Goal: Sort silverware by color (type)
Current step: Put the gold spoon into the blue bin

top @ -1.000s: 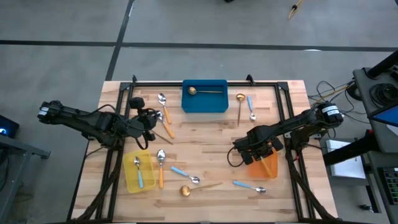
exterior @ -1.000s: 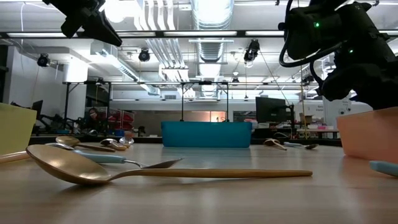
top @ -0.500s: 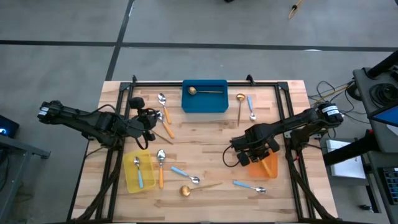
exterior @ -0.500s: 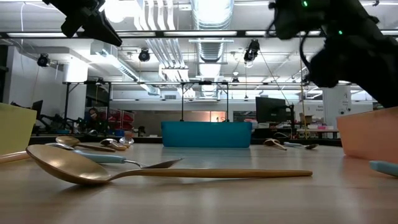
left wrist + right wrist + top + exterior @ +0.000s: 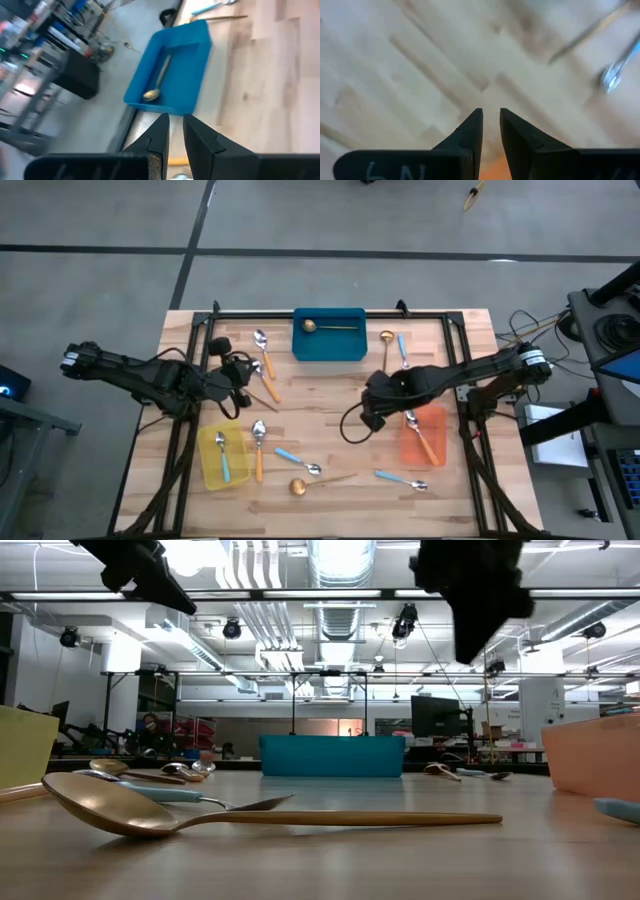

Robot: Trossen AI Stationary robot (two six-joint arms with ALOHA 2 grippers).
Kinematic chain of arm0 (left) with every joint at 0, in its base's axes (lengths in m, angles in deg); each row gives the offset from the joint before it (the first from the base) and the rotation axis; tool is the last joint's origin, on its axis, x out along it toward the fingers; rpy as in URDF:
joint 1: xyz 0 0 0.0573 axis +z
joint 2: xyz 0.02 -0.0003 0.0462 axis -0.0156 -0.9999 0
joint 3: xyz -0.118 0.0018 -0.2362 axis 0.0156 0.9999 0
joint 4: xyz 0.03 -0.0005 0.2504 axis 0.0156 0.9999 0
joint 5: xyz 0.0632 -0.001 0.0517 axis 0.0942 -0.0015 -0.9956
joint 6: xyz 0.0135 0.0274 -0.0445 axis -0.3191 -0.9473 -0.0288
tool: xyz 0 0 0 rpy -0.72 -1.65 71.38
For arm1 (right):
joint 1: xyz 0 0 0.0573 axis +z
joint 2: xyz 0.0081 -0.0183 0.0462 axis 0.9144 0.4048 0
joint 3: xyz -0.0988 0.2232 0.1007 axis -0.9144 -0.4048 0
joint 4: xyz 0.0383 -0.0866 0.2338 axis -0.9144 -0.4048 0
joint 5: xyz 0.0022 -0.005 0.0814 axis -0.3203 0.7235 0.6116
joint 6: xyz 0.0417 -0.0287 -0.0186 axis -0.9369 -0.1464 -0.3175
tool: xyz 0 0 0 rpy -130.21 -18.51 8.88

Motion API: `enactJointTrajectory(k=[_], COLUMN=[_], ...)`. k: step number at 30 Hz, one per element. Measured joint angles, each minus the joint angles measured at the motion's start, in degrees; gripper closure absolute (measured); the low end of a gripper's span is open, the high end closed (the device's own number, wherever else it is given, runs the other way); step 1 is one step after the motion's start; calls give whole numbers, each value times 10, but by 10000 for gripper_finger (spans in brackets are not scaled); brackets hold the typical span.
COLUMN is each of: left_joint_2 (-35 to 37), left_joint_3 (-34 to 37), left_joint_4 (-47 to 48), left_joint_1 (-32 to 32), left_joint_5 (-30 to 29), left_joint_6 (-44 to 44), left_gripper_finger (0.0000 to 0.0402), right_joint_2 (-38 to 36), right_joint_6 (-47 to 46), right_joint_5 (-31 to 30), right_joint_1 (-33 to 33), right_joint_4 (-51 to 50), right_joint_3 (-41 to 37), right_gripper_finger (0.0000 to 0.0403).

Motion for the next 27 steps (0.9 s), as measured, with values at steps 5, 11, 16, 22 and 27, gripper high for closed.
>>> enactJointTrajectory(k=[5,11,16,22,27], left_joint_2=[-1,-13,-32,-59,-82], left_joint_3=[19,34,33,32,32], left_joint_4=[2,4,7,7,7], left_joint_1=[0,0,0,0,0], left_joint_5=[75,115,116,116,116], left_joint_6=[52,114,149,181,199], left_gripper_finger=[364,364,364,364,364], right_joint_2=[0,0,0,0,-5], right_joint_6=[69,156,249,369,436], right_joint_5=[-81,-158,-209,-207,-202], right_joint_1=[0,0,0,0,0], right_joint_4=[41,149,272,425,506], right_joint_3=[7,-18,-41,-78,-113], right_gripper_finger=[347,347,347,347,347])
